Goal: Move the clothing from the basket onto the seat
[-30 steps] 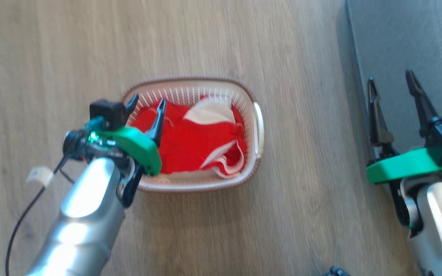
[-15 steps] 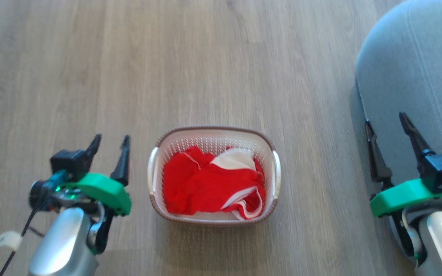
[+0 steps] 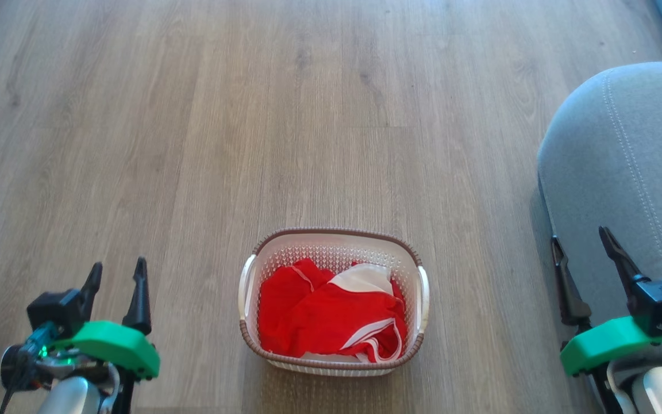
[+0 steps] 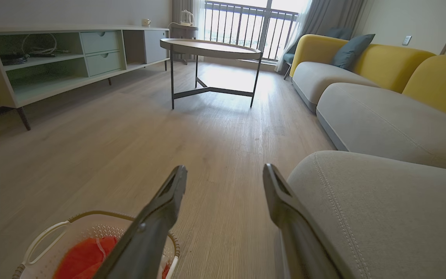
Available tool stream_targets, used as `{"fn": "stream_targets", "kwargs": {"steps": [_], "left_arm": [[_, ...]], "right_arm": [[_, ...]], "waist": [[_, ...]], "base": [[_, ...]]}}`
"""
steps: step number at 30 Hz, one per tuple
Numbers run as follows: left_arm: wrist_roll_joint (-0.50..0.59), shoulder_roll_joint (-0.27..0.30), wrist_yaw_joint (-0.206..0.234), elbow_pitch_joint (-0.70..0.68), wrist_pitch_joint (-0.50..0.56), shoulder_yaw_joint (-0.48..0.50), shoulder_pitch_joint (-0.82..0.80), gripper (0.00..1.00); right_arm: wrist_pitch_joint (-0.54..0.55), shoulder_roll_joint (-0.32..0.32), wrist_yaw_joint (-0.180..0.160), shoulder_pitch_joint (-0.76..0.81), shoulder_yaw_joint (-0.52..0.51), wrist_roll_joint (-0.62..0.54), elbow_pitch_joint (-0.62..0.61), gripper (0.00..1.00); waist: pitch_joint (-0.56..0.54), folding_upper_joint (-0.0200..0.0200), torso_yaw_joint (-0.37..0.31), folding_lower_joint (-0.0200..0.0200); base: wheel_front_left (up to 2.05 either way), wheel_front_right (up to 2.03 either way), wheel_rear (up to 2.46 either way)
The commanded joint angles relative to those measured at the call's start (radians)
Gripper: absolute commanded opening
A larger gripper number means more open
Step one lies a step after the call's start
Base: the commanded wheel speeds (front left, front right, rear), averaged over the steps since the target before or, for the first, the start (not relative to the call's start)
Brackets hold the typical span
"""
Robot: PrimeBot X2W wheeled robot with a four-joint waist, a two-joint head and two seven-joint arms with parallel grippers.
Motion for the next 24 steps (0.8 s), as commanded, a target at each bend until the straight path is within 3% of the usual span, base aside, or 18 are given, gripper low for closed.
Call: {"fn": "stream_targets", "kwargs": {"steps": [1,24], "left_arm": [[0.005,0.03,0.004,-0.042,-0.008,0.05,-0.032,1.0],[0.013,0.016,0.0,-0.089,-0.008,0.075,-0.028,1.0]], "right_arm": [[-0.005,-0.012,0.007,-0.012,0.008,0.004,-0.036,1.0],[-0.005,-0.016,0.007,-0.038,-0.026,-0.002,-0.062,1.0]], "waist": [[-0.001,-0.0001,-0.005,0.0001],[0.071,-0.0001,-0.069,0.0001]], "base": [[0.0,0.0,0.0],[0.0,0.0,0.0]]}}
